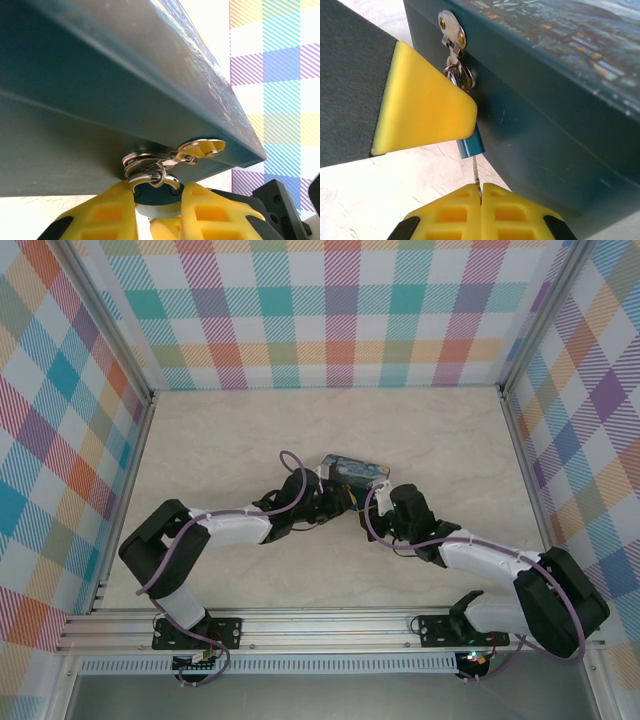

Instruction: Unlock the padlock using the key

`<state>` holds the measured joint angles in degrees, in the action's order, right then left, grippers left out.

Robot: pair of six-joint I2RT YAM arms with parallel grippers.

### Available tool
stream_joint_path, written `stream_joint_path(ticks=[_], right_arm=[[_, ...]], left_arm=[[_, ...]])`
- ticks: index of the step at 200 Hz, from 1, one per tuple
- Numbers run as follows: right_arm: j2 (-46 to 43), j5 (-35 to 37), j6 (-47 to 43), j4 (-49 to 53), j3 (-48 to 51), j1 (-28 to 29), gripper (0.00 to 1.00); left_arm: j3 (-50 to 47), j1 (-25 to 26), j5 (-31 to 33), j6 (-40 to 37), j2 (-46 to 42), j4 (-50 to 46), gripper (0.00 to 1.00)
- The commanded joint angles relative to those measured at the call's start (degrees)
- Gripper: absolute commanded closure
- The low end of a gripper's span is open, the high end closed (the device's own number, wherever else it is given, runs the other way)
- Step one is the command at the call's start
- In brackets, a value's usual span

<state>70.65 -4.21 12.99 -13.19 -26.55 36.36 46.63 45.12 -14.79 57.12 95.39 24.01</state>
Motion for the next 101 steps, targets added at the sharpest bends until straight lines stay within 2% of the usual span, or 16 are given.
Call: stream_joint_path(ticks=[1,101], right_arm=[[-1.4,1.6,0.3,-7.0,0.0,-0.2,0.96],[-2.9,2.6,-3.7,-3.3,-1.4,-1.5,0.96]], left_arm=[[0.1,0.8,-2.0,0.9,-2.1,1.6,1.00],[0.5,0.8,-2.6,-0.4,-1.3,-0.4,1.00]])
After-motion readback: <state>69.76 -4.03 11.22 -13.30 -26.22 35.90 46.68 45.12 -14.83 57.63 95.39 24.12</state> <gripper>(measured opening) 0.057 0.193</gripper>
